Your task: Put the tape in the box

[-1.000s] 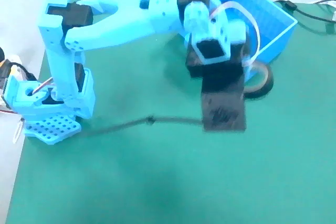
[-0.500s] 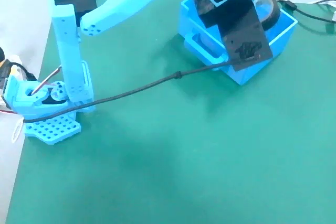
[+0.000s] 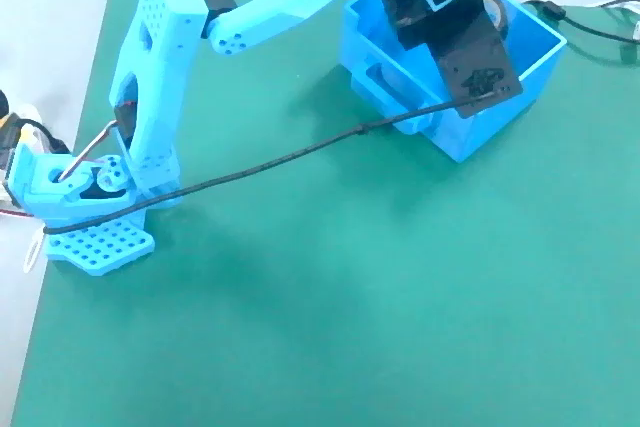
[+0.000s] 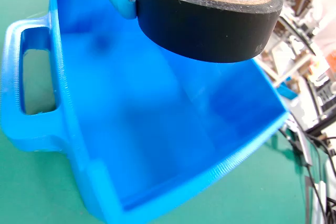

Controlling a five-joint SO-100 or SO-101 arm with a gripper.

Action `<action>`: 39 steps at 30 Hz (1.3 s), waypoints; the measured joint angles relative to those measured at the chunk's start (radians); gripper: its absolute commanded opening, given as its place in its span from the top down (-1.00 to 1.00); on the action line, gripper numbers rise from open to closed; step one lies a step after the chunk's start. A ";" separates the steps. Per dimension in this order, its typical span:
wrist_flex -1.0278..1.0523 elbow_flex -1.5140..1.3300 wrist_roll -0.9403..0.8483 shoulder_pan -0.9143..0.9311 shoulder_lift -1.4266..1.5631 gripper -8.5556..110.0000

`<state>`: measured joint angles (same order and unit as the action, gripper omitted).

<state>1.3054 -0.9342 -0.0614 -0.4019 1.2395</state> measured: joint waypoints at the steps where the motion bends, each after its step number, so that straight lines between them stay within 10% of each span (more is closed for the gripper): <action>1: -0.009 0.000 0.000 -0.006 -0.012 0.86; 31: -0.071 0.000 0.000 -0.043 -0.089 0.84; 39: -0.071 0.000 0.000 -0.044 -0.089 0.44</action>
<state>1.2349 -0.9342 -0.0614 -0.4464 1.1505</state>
